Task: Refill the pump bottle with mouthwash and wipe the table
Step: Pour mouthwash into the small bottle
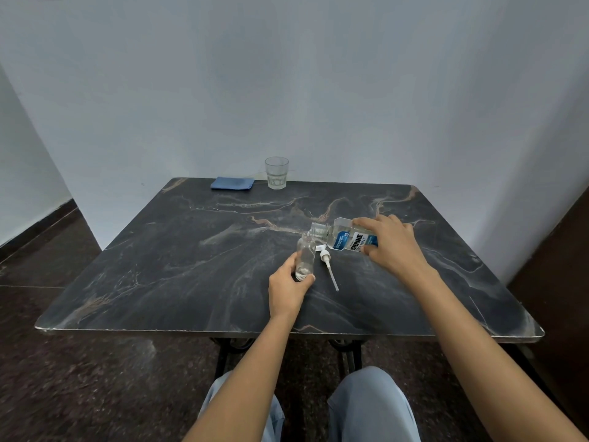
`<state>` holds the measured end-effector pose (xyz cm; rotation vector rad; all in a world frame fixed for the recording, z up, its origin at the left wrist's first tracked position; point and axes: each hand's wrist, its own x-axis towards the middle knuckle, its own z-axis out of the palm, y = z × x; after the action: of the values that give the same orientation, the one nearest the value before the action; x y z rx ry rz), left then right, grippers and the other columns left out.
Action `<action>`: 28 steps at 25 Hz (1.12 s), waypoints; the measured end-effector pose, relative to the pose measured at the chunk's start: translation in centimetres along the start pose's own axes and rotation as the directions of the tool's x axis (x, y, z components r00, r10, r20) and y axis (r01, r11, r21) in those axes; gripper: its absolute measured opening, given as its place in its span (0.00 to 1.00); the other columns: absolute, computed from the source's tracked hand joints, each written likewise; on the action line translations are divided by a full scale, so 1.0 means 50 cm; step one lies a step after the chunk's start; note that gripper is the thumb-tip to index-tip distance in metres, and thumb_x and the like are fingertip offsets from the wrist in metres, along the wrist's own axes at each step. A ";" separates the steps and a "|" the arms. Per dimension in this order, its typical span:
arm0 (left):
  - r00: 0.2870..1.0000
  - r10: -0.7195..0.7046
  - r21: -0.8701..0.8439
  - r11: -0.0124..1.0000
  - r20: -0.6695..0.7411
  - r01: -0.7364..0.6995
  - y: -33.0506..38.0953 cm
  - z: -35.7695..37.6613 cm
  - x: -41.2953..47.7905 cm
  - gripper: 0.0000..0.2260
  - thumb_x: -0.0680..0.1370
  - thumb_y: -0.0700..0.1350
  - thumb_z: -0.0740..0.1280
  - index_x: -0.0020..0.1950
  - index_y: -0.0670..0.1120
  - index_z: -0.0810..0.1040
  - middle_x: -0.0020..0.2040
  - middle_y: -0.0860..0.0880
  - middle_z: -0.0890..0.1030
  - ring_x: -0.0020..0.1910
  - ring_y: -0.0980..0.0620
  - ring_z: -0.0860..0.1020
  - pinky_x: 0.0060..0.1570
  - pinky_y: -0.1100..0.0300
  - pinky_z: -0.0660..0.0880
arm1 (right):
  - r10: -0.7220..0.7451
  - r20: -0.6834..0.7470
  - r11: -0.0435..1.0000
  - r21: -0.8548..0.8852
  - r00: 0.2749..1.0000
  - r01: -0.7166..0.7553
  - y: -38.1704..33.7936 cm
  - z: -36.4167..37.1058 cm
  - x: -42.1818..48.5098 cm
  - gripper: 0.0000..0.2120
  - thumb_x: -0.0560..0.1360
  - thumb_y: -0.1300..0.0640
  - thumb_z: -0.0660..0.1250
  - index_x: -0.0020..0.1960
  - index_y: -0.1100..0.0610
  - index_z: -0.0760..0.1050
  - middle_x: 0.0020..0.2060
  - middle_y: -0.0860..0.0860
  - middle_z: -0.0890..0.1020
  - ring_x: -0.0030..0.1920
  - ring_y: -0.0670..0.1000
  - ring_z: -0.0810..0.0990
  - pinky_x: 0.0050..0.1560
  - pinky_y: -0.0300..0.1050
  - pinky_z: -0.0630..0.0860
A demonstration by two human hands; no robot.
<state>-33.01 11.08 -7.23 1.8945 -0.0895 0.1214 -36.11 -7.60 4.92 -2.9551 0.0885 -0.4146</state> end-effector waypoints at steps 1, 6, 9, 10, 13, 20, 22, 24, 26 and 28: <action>1.000 0.001 -0.001 1.000 0.000 -0.001 0.000 0.000 0.000 0.26 0.71 0.41 0.74 0.67 0.55 0.75 0.45 0.67 0.77 0.43 0.75 0.72 0.44 0.80 0.64 | -0.001 0.000 1.000 -0.002 1.000 0.001 0.000 0.000 0.000 0.27 0.74 0.56 0.69 0.70 0.44 0.67 0.56 0.51 0.76 0.62 0.54 0.69 0.64 0.57 0.63; 1.000 -0.003 -0.007 1.000 0.001 0.003 -0.004 0.002 0.002 0.25 0.71 0.41 0.74 0.67 0.55 0.75 0.45 0.66 0.76 0.44 0.73 0.73 0.50 0.74 0.67 | 0.000 0.004 1.000 -0.007 1.000 0.000 -0.001 -0.001 0.002 0.26 0.74 0.57 0.69 0.70 0.44 0.67 0.57 0.52 0.77 0.63 0.54 0.69 0.64 0.58 0.63; 1.000 -0.001 -0.013 1.000 0.002 0.001 -0.009 0.005 0.004 0.26 0.71 0.41 0.74 0.68 0.55 0.74 0.48 0.64 0.78 0.46 0.69 0.74 0.56 0.67 0.71 | 0.002 0.004 1.000 -0.007 1.000 -0.002 -0.001 0.000 0.002 0.26 0.74 0.57 0.69 0.70 0.44 0.67 0.57 0.52 0.77 0.62 0.54 0.69 0.64 0.58 0.63; 1.000 0.003 -0.015 1.000 0.003 -0.003 -0.010 0.005 0.004 0.26 0.71 0.41 0.74 0.68 0.55 0.75 0.47 0.65 0.78 0.46 0.69 0.74 0.56 0.68 0.71 | 0.002 0.002 1.000 -0.006 1.000 -0.002 -0.001 0.000 0.002 0.26 0.74 0.57 0.69 0.70 0.44 0.67 0.57 0.52 0.77 0.62 0.54 0.69 0.64 0.58 0.63; 1.000 0.008 -0.021 1.000 0.003 -0.008 -0.012 0.005 0.006 0.26 0.71 0.41 0.74 0.67 0.55 0.75 0.47 0.64 0.79 0.47 0.69 0.75 0.55 0.68 0.71 | 0.001 0.003 1.000 -0.010 1.000 -0.001 -0.001 -0.001 0.002 0.26 0.74 0.56 0.69 0.70 0.44 0.67 0.57 0.51 0.77 0.62 0.54 0.69 0.64 0.58 0.63; 1.000 0.007 -0.027 1.000 0.010 -0.007 -0.013 0.006 0.007 0.26 0.71 0.41 0.74 0.67 0.55 0.75 0.49 0.63 0.80 0.47 0.69 0.76 0.53 0.71 0.68 | 0.005 0.005 1.000 -0.013 1.000 -0.005 -0.003 -0.002 0.001 0.26 0.74 0.56 0.69 0.70 0.44 0.67 0.58 0.52 0.77 0.63 0.54 0.69 0.65 0.59 0.63; 1.000 0.001 -0.030 1.000 0.009 0.000 -0.013 0.006 0.006 0.26 0.71 0.41 0.74 0.67 0.55 0.75 0.49 0.63 0.80 0.48 0.67 0.76 0.54 0.70 0.69 | 0.006 0.008 1.000 -0.016 1.000 -0.006 -0.003 -0.003 0.001 0.26 0.74 0.56 0.69 0.70 0.44 0.67 0.58 0.52 0.76 0.63 0.54 0.69 0.65 0.58 0.63; 1.000 -0.002 -0.025 1.000 0.009 0.002 -0.012 0.005 0.006 0.26 0.71 0.41 0.74 0.67 0.55 0.75 0.47 0.65 0.78 0.46 0.71 0.74 0.52 0.72 0.68 | 0.007 0.010 1.000 -0.016 1.000 -0.007 -0.004 -0.004 0.001 0.27 0.74 0.55 0.69 0.70 0.44 0.67 0.58 0.52 0.76 0.63 0.54 0.69 0.65 0.58 0.63; 1.000 -0.003 -0.024 1.000 0.008 0.003 -0.011 0.004 0.006 0.26 0.71 0.40 0.74 0.67 0.55 0.75 0.46 0.67 0.77 0.44 0.73 0.73 0.51 0.73 0.67 | 0.004 0.010 1.000 -0.018 1.000 -0.004 -0.004 -0.004 0.001 0.26 0.74 0.55 0.69 0.70 0.44 0.67 0.58 0.52 0.77 0.63 0.54 0.69 0.65 0.58 0.63; 1.000 -0.007 -0.026 1.000 0.009 0.007 -0.012 0.005 0.007 0.26 0.71 0.40 0.74 0.67 0.55 0.75 0.46 0.67 0.76 0.45 0.73 0.73 0.54 0.70 0.69 | 0.000 0.004 1.000 -0.024 1.000 0.000 -0.004 -0.005 0.001 0.26 0.74 0.56 0.69 0.70 0.44 0.67 0.57 0.52 0.77 0.63 0.54 0.70 0.64 0.58 0.63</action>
<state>-32.58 11.04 -7.84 1.8690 -0.0904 0.1068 -36.12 -7.43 5.22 -2.9796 0.0938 -0.4100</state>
